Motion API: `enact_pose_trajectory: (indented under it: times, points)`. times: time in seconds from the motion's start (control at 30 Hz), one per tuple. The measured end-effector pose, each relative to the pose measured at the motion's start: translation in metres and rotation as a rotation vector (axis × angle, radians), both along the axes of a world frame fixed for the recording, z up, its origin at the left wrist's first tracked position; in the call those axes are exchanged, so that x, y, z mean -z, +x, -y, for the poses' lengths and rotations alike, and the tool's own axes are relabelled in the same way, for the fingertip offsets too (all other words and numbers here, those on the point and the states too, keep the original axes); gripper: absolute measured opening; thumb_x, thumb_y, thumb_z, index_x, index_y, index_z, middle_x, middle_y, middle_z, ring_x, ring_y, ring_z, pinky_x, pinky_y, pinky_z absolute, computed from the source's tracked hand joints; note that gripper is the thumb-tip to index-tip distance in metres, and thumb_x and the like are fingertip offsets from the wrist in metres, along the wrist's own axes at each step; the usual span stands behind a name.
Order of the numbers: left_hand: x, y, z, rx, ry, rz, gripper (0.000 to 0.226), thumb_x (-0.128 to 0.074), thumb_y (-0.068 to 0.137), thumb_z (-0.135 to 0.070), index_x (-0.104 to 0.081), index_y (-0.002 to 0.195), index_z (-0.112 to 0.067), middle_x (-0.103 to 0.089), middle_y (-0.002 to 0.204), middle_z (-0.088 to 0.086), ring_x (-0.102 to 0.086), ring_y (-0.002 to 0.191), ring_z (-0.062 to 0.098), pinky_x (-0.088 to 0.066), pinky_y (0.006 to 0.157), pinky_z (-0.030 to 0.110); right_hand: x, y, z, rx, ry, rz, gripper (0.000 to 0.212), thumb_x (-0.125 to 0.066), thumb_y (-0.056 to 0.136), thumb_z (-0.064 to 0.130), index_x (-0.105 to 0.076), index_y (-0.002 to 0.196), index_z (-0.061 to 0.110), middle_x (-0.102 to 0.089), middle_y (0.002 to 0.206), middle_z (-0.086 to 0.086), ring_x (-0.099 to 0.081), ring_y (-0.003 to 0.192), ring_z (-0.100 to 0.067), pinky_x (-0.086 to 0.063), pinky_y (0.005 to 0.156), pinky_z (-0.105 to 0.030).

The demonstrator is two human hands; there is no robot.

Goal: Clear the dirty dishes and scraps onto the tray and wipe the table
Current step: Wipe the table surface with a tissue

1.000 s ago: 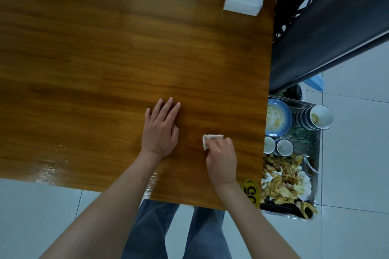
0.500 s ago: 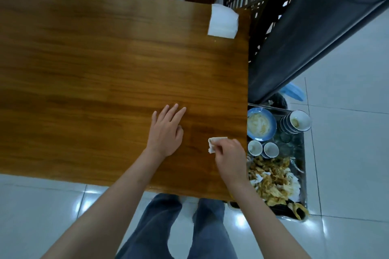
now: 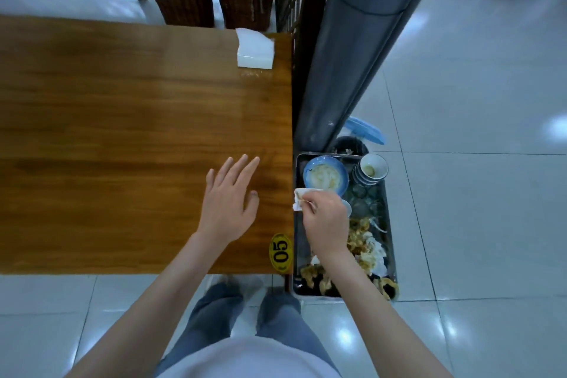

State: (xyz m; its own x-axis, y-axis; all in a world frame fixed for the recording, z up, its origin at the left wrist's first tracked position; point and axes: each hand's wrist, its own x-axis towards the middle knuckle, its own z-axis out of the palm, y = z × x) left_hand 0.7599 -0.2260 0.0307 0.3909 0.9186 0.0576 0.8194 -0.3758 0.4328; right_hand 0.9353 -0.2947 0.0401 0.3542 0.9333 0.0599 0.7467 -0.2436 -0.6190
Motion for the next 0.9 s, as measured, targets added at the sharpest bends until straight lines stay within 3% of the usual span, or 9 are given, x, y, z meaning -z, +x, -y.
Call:
enact_pose_trajectory:
  times: [0.1, 0.27, 0.5, 0.6, 0.67, 0.73, 0.9]
  points:
    - [0.007, 0.016, 0.018, -0.005, -0.028, -0.012, 0.054, -0.043, 0.094, -0.033, -0.026, 0.145, -0.032, -0.031, 0.151, -0.004, -0.016, 0.143, 0.019, -0.003, 0.113, 0.044, 0.013, 0.033, 0.025, 0.094, -0.092, 0.009, 0.011, -0.06, 0.086, 0.007, -0.069, 0.079, 0.01, -0.066, 0.077, -0.001, -0.056, 0.076, -0.019, -0.034, 0.063, -0.021]
    - [0.022, 0.043, 0.039, -0.012, -0.076, -0.061, 0.056, -0.044, 0.094, -0.034, -0.022, 0.146, -0.034, -0.027, 0.153, -0.005, -0.013, 0.143, 0.016, 0.001, 0.112, 0.042, 0.033, 0.083, 0.058, 0.176, -0.242, 0.051, 0.019, -0.056, 0.087, 0.008, -0.062, 0.07, 0.007, -0.058, 0.067, -0.003, -0.051, 0.07, -0.021, -0.028, 0.056, -0.028]
    - [0.029, 0.076, 0.05, -0.007, -0.089, -0.063, 0.055, -0.041, 0.094, -0.034, -0.022, 0.146, -0.034, -0.026, 0.153, -0.006, -0.013, 0.143, 0.015, 0.001, 0.112, 0.043, 0.051, 0.12, 0.076, 0.228, -0.316, 0.053, 0.018, -0.056, 0.088, 0.009, -0.066, 0.074, 0.004, -0.061, 0.073, -0.008, -0.055, 0.071, -0.024, -0.046, 0.061, -0.036]
    - [0.028, 0.083, 0.051, -0.019, -0.076, -0.06, 0.056, -0.033, 0.091, -0.04, -0.024, 0.145, -0.033, -0.029, 0.152, -0.005, -0.016, 0.142, 0.016, -0.001, 0.112, 0.044, 0.058, 0.129, 0.078, 0.235, -0.325, 0.044, 0.018, -0.056, 0.088, 0.009, -0.067, 0.074, 0.005, -0.062, 0.075, -0.007, -0.058, 0.074, -0.025, -0.046, 0.06, -0.034]
    - [0.028, 0.085, 0.051, -0.027, -0.07, -0.06, 0.056, -0.031, 0.089, -0.041, -0.025, 0.145, -0.033, -0.029, 0.151, -0.005, -0.017, 0.142, 0.017, -0.002, 0.112, 0.044, 0.061, 0.134, 0.079, 0.252, -0.34, 0.027, 0.014, -0.057, 0.087, 0.009, -0.071, 0.086, 0.006, -0.066, 0.086, -0.007, -0.06, 0.082, -0.025, -0.047, 0.066, -0.031]
    - [0.028, 0.086, 0.051, -0.037, -0.07, -0.063, 0.056, -0.032, 0.089, -0.041, -0.026, 0.145, -0.033, -0.03, 0.152, -0.005, -0.017, 0.142, 0.017, -0.002, 0.112, 0.044, 0.063, 0.137, 0.078, 0.259, -0.355, 0.015, 0.016, -0.057, 0.087, 0.008, -0.071, 0.095, 0.007, -0.068, 0.095, -0.006, -0.061, 0.089, -0.023, -0.046, 0.071, -0.028]
    - [0.028, 0.086, 0.051, -0.051, -0.079, -0.071, 0.054, -0.041, 0.093, -0.035, -0.026, 0.145, -0.032, -0.029, 0.152, -0.004, -0.016, 0.143, 0.018, 0.0, 0.112, 0.044, 0.063, 0.14, 0.074, 0.242, -0.377, 0.033, 0.017, -0.058, 0.087, 0.009, -0.071, 0.098, 0.008, -0.067, 0.1, -0.006, -0.061, 0.09, -0.021, -0.044, 0.072, -0.025]
